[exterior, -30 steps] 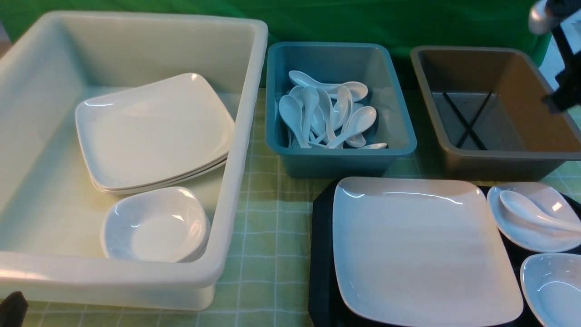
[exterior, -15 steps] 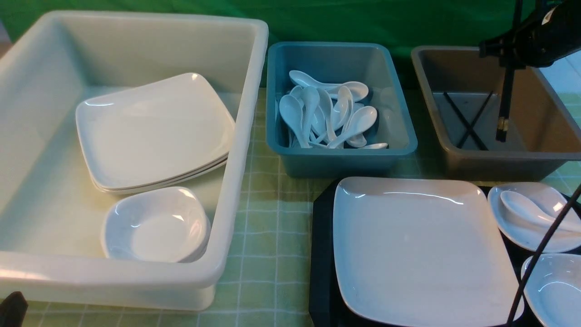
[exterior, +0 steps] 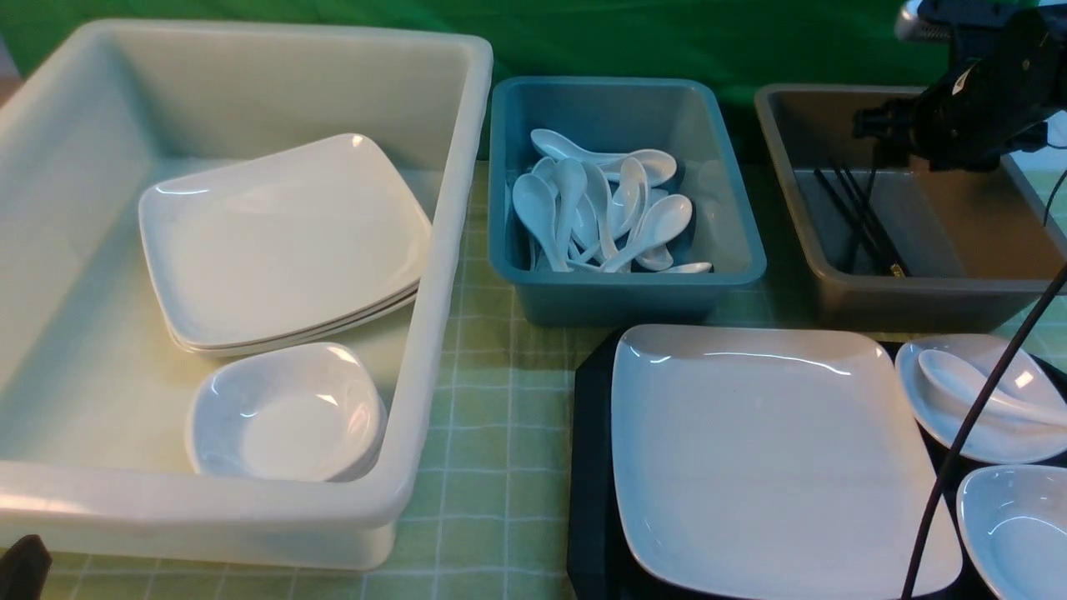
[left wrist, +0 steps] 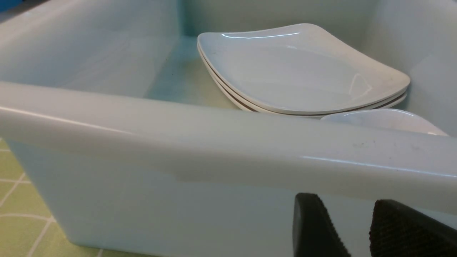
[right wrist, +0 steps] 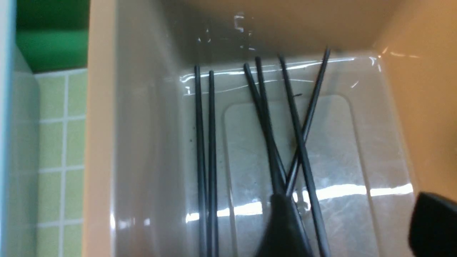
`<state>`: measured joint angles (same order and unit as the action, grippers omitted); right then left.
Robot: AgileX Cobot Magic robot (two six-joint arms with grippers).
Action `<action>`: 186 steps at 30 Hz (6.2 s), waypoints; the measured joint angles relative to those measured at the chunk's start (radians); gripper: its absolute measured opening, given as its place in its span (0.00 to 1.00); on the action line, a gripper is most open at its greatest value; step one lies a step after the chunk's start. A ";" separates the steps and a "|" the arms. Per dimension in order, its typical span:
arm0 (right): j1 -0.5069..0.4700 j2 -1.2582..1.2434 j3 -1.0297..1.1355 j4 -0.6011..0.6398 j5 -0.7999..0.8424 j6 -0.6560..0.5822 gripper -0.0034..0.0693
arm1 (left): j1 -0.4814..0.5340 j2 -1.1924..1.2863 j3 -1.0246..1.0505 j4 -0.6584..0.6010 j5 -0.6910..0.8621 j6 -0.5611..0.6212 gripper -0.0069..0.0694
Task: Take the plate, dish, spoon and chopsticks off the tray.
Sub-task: Use the right arm to put the chopsticks into the small storage box on the right, then use the right arm to grab a soup spoon from the plate, then use the right arm to put the soup spoon into the small storage box in the middle, then use the right arm to grab a small plate from the dinner plate
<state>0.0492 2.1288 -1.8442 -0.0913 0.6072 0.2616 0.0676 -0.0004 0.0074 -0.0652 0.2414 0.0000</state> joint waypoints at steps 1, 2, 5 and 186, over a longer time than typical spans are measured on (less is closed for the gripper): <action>0.000 -0.015 -0.004 0.000 0.020 -0.014 0.69 | 0.000 0.000 0.000 0.000 0.000 0.000 0.39; 0.000 -0.034 -0.009 0.000 0.045 -0.033 0.69 | 0.000 0.000 0.000 0.000 0.000 0.000 0.39; 0.000 -0.101 -0.034 0.000 0.150 -0.132 0.59 | 0.000 0.000 0.000 0.000 0.000 0.000 0.39; 0.298 -1.559 1.254 0.190 0.537 -0.192 0.15 | 0.000 0.000 0.000 -0.257 -0.093 -0.110 0.39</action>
<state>0.3475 0.5693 -0.5901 0.0992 1.1440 0.0696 0.0676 -0.0004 0.0074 -0.3225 0.1481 -0.1099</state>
